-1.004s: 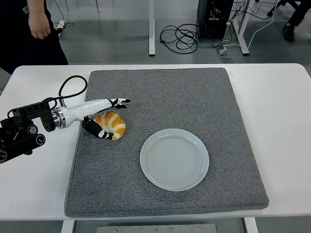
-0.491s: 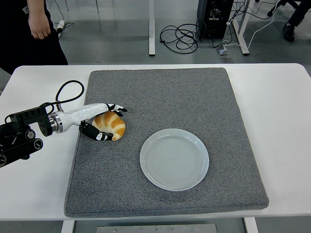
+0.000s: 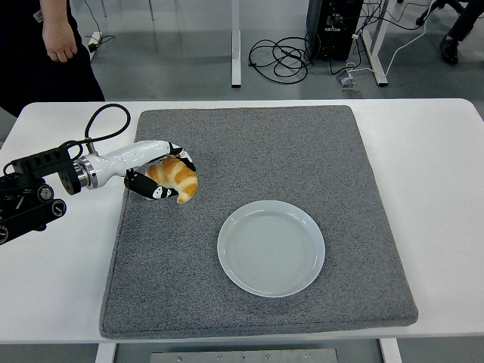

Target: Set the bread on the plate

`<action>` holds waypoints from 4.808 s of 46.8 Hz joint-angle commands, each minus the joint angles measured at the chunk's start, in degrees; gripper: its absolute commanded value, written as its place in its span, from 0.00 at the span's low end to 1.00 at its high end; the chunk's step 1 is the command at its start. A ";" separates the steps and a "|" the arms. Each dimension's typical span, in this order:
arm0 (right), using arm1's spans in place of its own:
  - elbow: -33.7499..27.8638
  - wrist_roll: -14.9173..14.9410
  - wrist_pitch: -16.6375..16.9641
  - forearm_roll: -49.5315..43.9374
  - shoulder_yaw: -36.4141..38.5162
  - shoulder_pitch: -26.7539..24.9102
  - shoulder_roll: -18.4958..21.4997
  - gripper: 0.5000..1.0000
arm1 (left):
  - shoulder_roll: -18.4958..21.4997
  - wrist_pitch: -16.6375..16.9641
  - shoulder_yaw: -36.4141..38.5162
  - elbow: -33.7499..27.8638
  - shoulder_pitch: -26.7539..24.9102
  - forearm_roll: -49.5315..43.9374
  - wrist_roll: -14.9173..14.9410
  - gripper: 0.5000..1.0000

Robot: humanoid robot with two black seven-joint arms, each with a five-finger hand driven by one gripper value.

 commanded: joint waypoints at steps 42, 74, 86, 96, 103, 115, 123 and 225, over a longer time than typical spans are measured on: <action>0.00 0.00 0.01 0.02 -0.09 0.00 0.00 1.00 | 2.99 -18.23 0.19 0.00 -22.92 -2.49 3.34 0.00; 0.00 0.00 0.01 0.02 -0.09 -0.17 0.00 1.00 | -15.82 -20.08 0.11 -0.09 -30.22 -2.75 5.01 0.00; 0.00 0.00 0.01 0.02 -0.09 -0.17 0.00 1.00 | -20.30 -20.08 0.11 -0.88 -31.36 -2.66 6.24 0.00; 0.00 0.00 0.10 0.02 -0.09 -0.17 0.00 1.00 | -21.54 -19.56 1.86 -1.40 -27.24 -2.57 6.24 0.00; 0.09 0.00 0.10 0.02 -0.09 -0.17 0.00 1.00 | -21.54 -18.50 2.04 -1.49 -21.70 -1.96 5.89 0.00; 0.09 0.00 0.01 0.02 0.00 -0.09 0.00 1.00 | -23.12 -15.25 2.13 -1.49 -15.55 -1.61 5.71 0.00; 0.09 0.00 0.01 0.02 0.00 -0.17 0.00 1.00 | -24.96 -13.84 2.30 -1.49 -13.61 -1.34 5.80 0.00; 0.61 0.00 0.01 0.02 0.00 -0.09 0.00 1.00 | -17.23 -12.96 5.20 -6.15 -6.75 -7.23 6.24 0.79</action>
